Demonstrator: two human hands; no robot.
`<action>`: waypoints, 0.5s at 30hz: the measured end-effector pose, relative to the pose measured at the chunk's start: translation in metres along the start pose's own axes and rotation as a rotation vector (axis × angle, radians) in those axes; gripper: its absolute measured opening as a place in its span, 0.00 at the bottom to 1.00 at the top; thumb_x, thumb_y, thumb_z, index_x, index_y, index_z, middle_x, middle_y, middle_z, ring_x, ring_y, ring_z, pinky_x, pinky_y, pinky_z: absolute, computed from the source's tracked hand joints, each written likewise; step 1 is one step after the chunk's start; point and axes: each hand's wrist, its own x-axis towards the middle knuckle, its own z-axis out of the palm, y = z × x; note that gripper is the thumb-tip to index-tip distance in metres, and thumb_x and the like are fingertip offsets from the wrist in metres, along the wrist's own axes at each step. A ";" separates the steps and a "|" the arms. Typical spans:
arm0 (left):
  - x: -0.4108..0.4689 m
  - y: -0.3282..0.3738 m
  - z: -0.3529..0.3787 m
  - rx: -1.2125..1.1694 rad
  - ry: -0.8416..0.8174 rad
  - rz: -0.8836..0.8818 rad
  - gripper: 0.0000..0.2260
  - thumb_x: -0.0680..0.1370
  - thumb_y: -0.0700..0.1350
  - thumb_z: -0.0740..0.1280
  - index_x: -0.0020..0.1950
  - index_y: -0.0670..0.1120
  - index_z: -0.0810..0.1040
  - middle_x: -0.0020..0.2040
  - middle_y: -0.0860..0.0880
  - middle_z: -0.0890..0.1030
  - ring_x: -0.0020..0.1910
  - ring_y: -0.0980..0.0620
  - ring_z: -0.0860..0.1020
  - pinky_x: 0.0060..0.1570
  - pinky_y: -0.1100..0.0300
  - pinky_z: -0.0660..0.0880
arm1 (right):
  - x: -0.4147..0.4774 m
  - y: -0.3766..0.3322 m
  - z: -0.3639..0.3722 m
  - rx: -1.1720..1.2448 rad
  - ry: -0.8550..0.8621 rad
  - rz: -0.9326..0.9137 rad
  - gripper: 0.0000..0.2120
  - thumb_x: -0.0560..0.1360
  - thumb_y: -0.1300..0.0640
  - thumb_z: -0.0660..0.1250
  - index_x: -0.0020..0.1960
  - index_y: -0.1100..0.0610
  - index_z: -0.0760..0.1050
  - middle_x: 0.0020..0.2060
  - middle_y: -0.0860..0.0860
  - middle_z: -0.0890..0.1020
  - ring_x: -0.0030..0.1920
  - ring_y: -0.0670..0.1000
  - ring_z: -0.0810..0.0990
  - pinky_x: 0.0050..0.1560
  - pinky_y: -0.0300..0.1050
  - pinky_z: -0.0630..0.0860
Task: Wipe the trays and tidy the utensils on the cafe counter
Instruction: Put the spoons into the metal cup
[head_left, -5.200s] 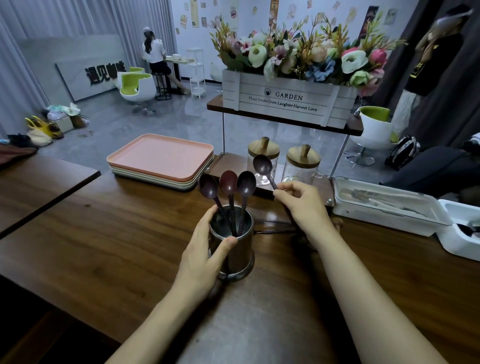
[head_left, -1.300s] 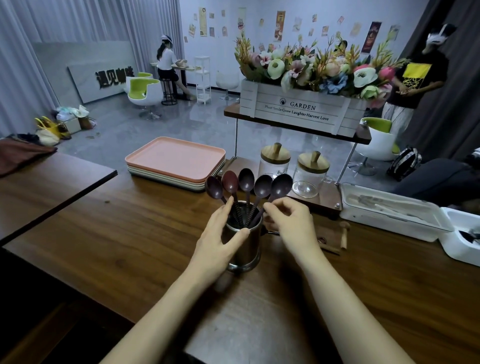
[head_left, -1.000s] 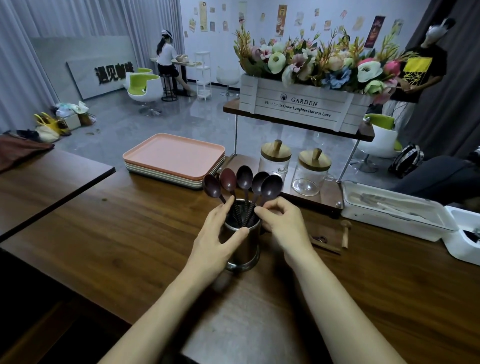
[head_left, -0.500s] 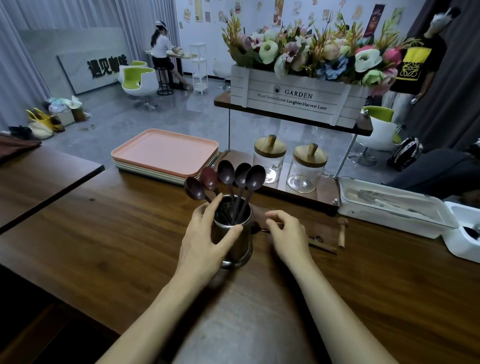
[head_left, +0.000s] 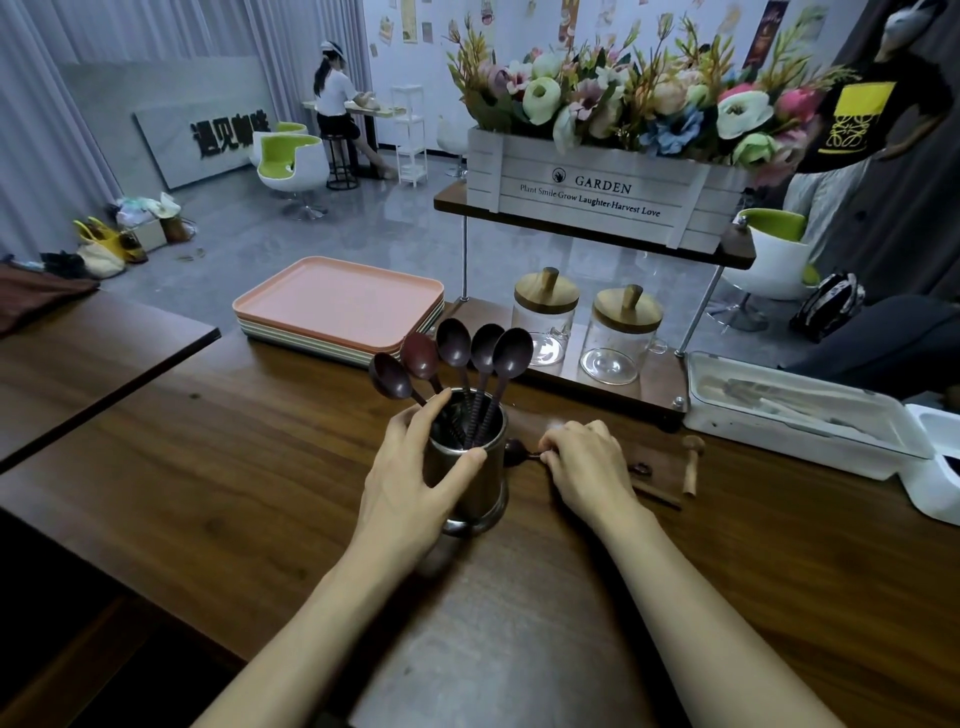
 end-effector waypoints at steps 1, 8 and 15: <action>0.000 0.000 0.000 0.003 0.000 -0.002 0.30 0.73 0.69 0.63 0.74 0.71 0.62 0.69 0.61 0.68 0.68 0.60 0.71 0.66 0.49 0.73 | 0.000 0.000 -0.002 0.010 0.010 0.006 0.04 0.81 0.53 0.63 0.52 0.47 0.77 0.51 0.47 0.81 0.55 0.55 0.71 0.56 0.51 0.67; -0.001 -0.001 -0.001 -0.001 0.001 -0.003 0.29 0.73 0.69 0.62 0.74 0.71 0.62 0.70 0.60 0.69 0.69 0.59 0.70 0.67 0.49 0.72 | 0.001 -0.003 -0.016 0.214 0.105 0.049 0.03 0.81 0.54 0.62 0.49 0.46 0.73 0.40 0.44 0.80 0.47 0.54 0.78 0.53 0.48 0.66; -0.001 -0.002 -0.001 0.000 -0.006 -0.009 0.29 0.73 0.70 0.62 0.74 0.71 0.63 0.70 0.59 0.68 0.69 0.57 0.70 0.66 0.49 0.72 | -0.007 -0.010 -0.034 0.403 0.176 0.078 0.05 0.78 0.53 0.66 0.50 0.43 0.75 0.42 0.41 0.80 0.46 0.46 0.79 0.47 0.45 0.73</action>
